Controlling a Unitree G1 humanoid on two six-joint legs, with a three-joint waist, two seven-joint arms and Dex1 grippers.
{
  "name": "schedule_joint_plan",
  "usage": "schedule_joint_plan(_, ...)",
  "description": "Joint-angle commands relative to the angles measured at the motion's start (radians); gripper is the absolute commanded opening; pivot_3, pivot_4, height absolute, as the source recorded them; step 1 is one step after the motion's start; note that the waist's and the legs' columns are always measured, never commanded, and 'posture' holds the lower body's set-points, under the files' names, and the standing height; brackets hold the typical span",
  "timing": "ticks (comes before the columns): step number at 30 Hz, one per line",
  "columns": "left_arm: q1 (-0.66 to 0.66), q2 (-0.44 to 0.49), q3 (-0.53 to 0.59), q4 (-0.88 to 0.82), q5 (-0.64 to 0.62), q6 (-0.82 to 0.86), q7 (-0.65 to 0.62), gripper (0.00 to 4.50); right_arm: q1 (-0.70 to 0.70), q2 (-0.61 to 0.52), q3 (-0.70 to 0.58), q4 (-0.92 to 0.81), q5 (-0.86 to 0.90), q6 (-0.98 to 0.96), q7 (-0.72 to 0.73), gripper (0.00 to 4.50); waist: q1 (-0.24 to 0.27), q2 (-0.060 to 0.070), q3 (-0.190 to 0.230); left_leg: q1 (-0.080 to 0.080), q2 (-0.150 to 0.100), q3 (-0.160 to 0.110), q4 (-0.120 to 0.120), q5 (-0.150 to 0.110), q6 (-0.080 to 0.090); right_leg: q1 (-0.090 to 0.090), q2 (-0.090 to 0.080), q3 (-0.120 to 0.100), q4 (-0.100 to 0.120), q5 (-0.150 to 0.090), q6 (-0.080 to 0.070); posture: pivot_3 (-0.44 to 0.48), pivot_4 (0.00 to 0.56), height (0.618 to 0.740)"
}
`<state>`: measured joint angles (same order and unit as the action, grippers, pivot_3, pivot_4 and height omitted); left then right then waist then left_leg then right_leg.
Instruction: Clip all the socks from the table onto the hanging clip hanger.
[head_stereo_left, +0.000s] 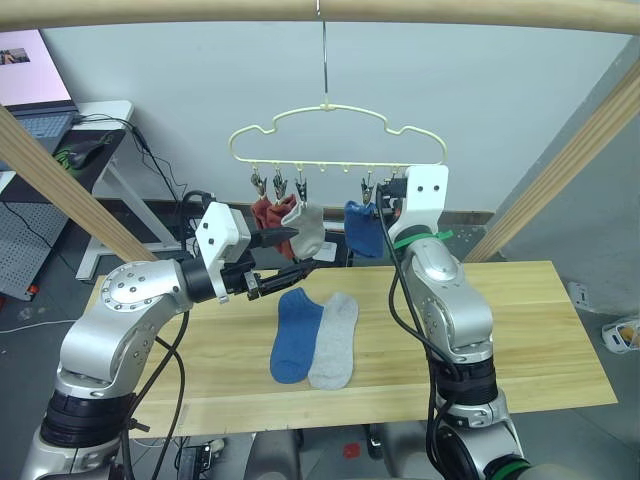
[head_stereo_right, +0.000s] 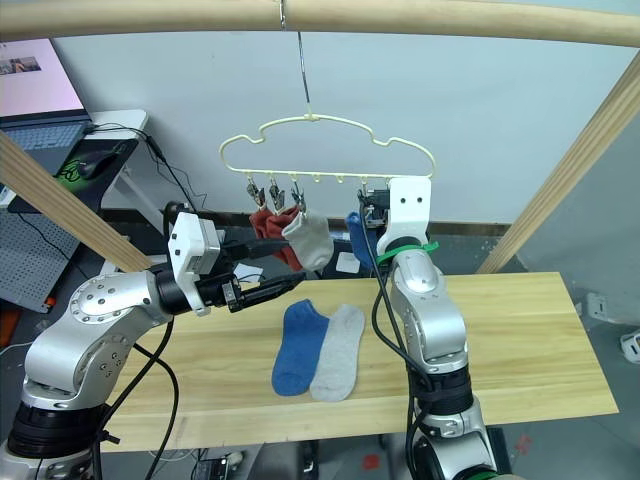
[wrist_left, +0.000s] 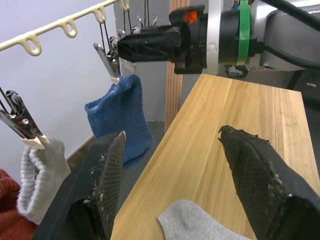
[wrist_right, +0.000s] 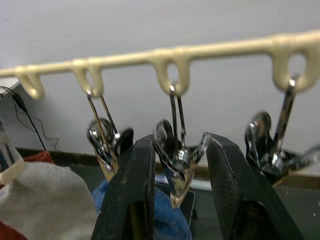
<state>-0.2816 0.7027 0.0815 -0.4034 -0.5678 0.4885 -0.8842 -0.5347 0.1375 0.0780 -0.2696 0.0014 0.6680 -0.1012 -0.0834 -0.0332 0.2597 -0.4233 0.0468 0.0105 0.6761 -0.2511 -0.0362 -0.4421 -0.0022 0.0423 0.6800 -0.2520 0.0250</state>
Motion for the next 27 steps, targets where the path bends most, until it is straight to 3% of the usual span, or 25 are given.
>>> schedule_joint_plan(1,0.001,-0.003,0.004,-0.032,-0.001,-0.017,0.000,3.25,-0.014,0.012,0.008,-0.049,0.010,-0.018,0.007,1.53,0.000,0.000,0.000,0.000,0.000,0.000,0.000,0.000,0.000,0.000,0.000,0.000,0.000,0.000,0.000,-0.088,0.233,0.738)
schedule_joint_plan(27,0.042,0.016,0.033,-0.057,-0.007,-0.009,0.005,3.25,-0.086,0.018,0.008,0.051,0.052,-0.081,0.065,1.53,0.001,0.000,0.000,0.000,0.000,0.000,0.000,0.000,0.000,0.000,0.000,0.000,0.000,0.000,0.000,-0.062,0.230,0.738)
